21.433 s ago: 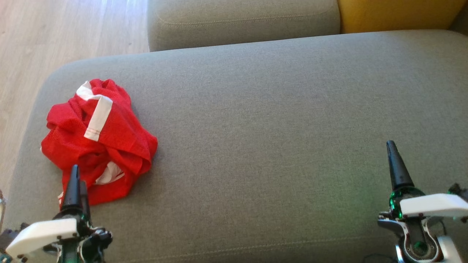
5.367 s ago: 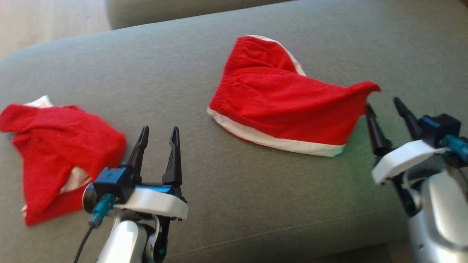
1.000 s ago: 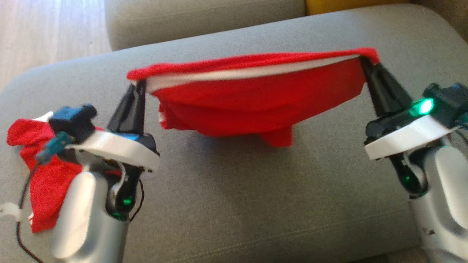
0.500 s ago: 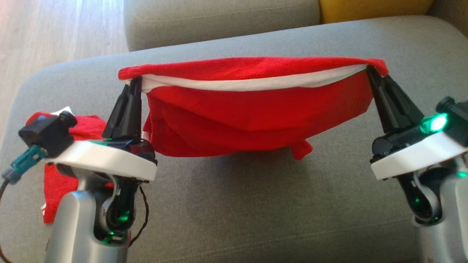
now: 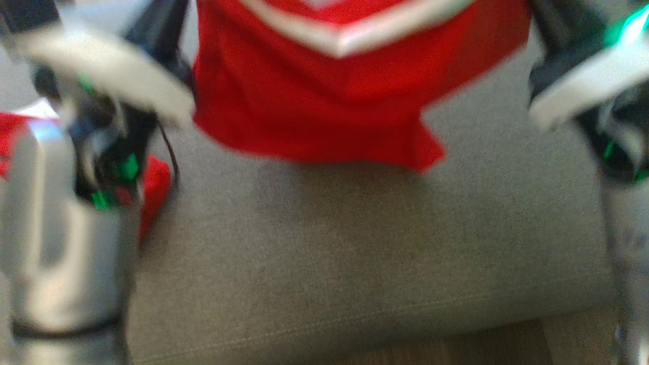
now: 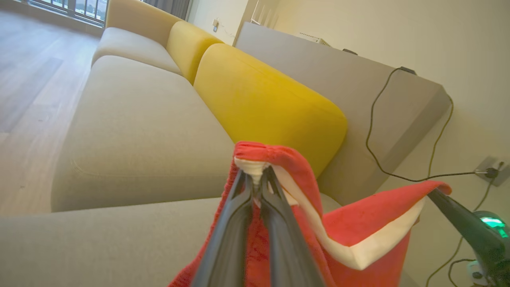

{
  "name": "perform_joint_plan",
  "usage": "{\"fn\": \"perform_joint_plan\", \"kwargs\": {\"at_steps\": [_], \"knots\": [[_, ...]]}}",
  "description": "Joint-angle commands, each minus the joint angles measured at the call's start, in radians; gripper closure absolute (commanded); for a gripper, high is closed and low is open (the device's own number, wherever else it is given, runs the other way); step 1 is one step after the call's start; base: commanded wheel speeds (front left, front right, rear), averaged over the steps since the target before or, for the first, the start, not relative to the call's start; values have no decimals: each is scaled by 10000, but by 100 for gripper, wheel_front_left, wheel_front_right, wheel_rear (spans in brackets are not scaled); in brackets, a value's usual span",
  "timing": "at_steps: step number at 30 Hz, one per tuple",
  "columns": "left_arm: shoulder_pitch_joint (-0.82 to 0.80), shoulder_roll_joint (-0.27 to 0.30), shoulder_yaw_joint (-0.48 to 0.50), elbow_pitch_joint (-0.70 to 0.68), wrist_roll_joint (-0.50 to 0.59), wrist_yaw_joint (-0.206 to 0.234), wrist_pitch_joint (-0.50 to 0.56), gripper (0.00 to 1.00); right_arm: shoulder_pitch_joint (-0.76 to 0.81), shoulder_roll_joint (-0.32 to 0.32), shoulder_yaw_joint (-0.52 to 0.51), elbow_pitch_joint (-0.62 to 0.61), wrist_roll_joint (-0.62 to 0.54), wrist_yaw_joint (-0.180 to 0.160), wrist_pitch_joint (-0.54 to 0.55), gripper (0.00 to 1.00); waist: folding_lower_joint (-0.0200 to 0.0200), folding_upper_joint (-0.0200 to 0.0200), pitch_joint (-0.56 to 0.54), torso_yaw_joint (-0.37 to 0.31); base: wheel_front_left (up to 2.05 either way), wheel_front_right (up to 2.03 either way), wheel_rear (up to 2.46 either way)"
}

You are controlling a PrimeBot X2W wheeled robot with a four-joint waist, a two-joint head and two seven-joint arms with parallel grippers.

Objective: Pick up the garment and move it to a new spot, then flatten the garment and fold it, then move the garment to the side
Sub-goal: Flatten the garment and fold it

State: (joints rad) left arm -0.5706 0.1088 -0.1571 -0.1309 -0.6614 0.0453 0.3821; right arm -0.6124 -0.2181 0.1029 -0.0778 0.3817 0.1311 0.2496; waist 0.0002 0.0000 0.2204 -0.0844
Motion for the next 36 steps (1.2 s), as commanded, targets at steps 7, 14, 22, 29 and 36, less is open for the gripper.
{"fn": "perform_joint_plan", "kwargs": {"at_steps": [7,14,22,29,36], "knots": [[-5701,724,117,2628,1282,-89,-264,100,-5352,-484,379,2849,125,-4,-831,100,-2,0,2998,-291,0,0,0],[-8992,401,-118,5412,2475,-232,-3133,100,-8400,-140,-217,5533,-1003,-4,-3779,100,-2,0,3862,-361,0,0,0],[-8494,12,-817,7713,2676,-762,-4223,100,-7878,386,479,8224,-795,-4,-4323,100,-2,0,4022,-203,0,0,0],[-6634,124,-1667,9176,2811,-1290,-3883,100,-6504,6,2821,9513,1063,-4,-2229,100,-2,0,3711,-32,0,0,0],[-5165,643,-2543,9684,3114,-1599,-3695,100,-5349,-1111,4631,9365,2808,-4,-940,100,-2,0,3036,91,0,0,0]]}}
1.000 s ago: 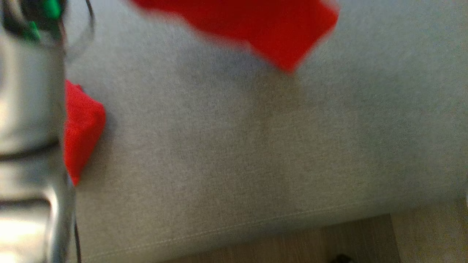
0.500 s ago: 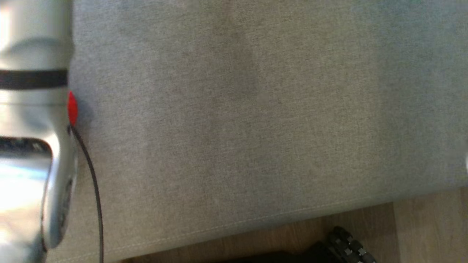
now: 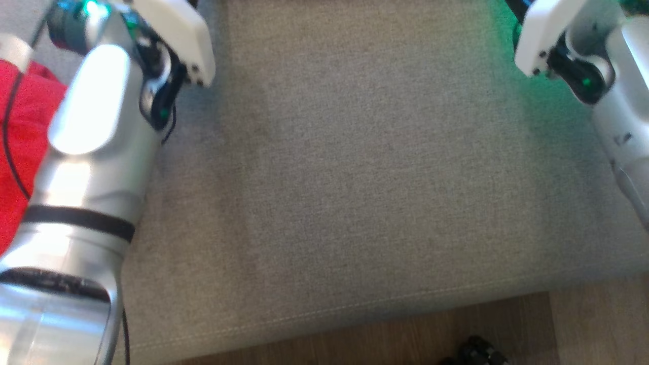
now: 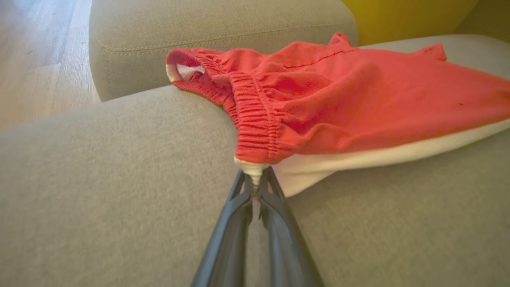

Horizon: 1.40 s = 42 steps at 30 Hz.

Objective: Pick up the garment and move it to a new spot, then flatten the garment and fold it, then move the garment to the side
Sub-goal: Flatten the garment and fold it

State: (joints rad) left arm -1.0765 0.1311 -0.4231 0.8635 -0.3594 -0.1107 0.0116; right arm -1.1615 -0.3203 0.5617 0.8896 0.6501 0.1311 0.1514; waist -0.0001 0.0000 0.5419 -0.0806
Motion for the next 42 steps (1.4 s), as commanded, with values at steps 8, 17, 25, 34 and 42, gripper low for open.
{"fn": "perform_joint_plan", "kwargs": {"at_steps": [8,17,25,34,42], "knots": [[719,794,-513,-321,270,-126,-45,100,583,-1111,1020,-310,1385,-4,695,100,1,0,-799,182,0,0,0],[1583,1197,-1208,-533,367,-171,169,100,1081,-1748,2026,-455,2451,-4,1456,100,1,0,-1562,224,0,0,0],[2582,1468,-1659,-957,295,-184,262,100,1581,-2153,2803,-473,3173,-4,2356,100,1,0,-2329,188,0,0,0],[4266,1796,-2104,-2113,-415,-195,853,100,2630,-2861,3413,-1115,4319,-4,3691,100,1,0,-3304,175,0,0,0],[6122,2384,-2412,-3807,-1386,-198,1662,100,3724,-3756,4053,-2006,4902,-4,5084,100,1,0,-4157,182,0,0,0]]}}
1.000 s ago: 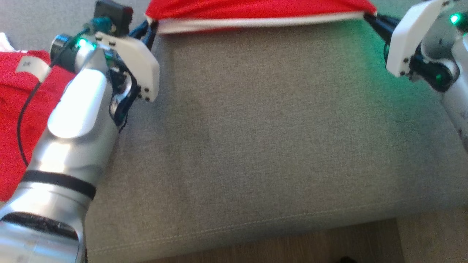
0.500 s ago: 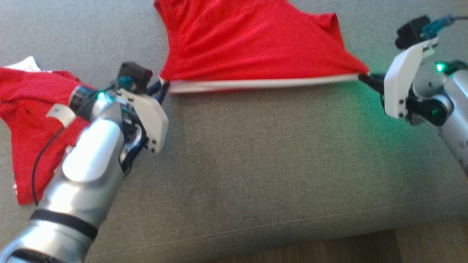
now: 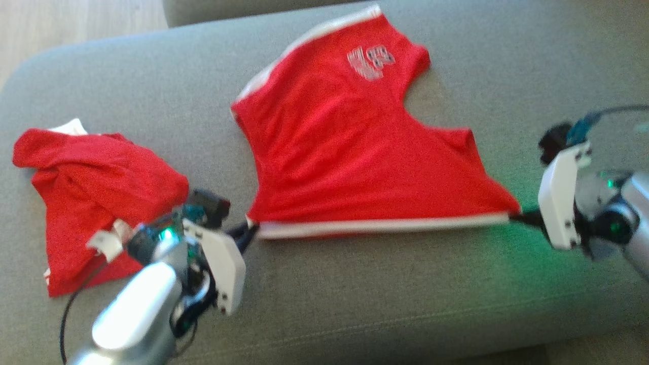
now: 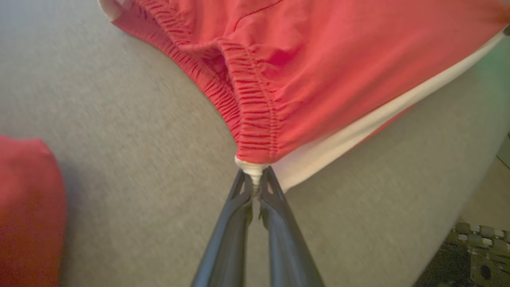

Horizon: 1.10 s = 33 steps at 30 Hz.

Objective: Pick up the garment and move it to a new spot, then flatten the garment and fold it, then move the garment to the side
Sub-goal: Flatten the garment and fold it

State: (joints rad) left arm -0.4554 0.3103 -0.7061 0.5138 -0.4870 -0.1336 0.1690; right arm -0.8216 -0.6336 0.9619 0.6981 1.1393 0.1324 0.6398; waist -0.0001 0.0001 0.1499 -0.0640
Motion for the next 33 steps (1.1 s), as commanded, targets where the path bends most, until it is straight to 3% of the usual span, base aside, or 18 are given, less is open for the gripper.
{"fn": "perform_joint_plan", "kwargs": {"at_steps": [1,20,33], "knots": [[132,665,379,-545,-200,31,183,100,472,-748,137,-238,42,-17,378,100,1,-1,-324,25,0,0,0],[3354,1490,382,-4275,-1939,569,1509,100,2555,-2676,-338,-3329,710,-17,2246,100,1,-1,-1223,-10,0,0,0],[2927,1136,1347,-5663,-3562,920,2077,100,1511,-1660,-2515,-3692,-214,-17,2148,100,1,-1,-831,411,0,0,0]]}}
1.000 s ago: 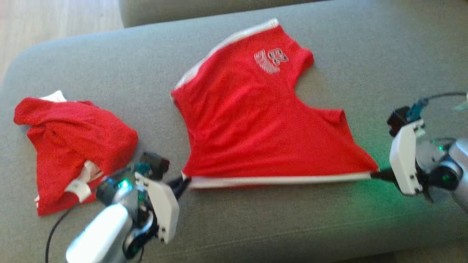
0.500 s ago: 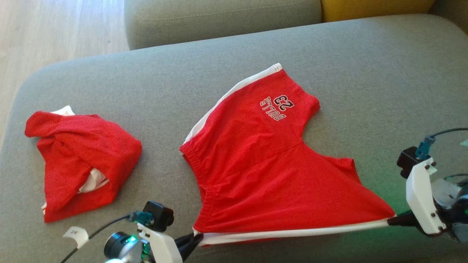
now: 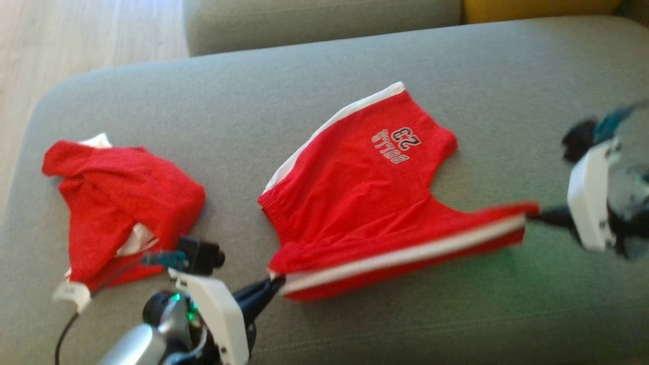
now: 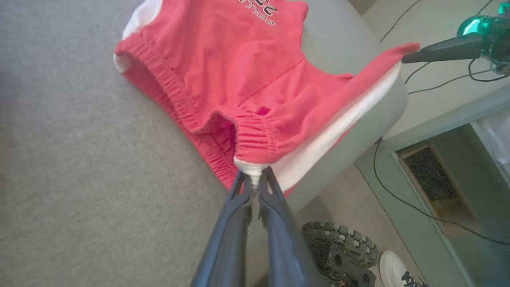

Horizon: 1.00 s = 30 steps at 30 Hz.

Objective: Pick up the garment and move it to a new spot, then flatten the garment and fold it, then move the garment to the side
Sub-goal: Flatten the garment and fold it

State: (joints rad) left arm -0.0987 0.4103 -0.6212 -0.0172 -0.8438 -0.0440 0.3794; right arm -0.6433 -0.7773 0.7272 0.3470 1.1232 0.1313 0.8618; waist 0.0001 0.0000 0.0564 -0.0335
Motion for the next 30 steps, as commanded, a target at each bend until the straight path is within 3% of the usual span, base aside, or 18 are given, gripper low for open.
{"fn": "perform_joint_plan", "kwargs": {"at_steps": [1,15,22,30], "knots": [[-722,107,568,-445,-112,37,29,100,-408,-99,-336,-112,-136,-6,-74,100,-1,0,181,183,0,0,0],[-2398,-950,865,-93,-736,-26,67,100,-2455,1480,-1793,1252,-1471,-6,-545,100,-1,0,1862,1320,0,0,0],[-3263,-1585,772,526,-604,-211,-331,100,-3330,1789,-2103,2054,-1893,-6,-922,100,-1,0,2523,1783,0,0,0],[-3721,-1832,829,1157,-422,-255,-767,100,-3791,1977,-1999,2790,-2214,-6,-1531,100,-1,0,2864,2030,0,0,0]]}}
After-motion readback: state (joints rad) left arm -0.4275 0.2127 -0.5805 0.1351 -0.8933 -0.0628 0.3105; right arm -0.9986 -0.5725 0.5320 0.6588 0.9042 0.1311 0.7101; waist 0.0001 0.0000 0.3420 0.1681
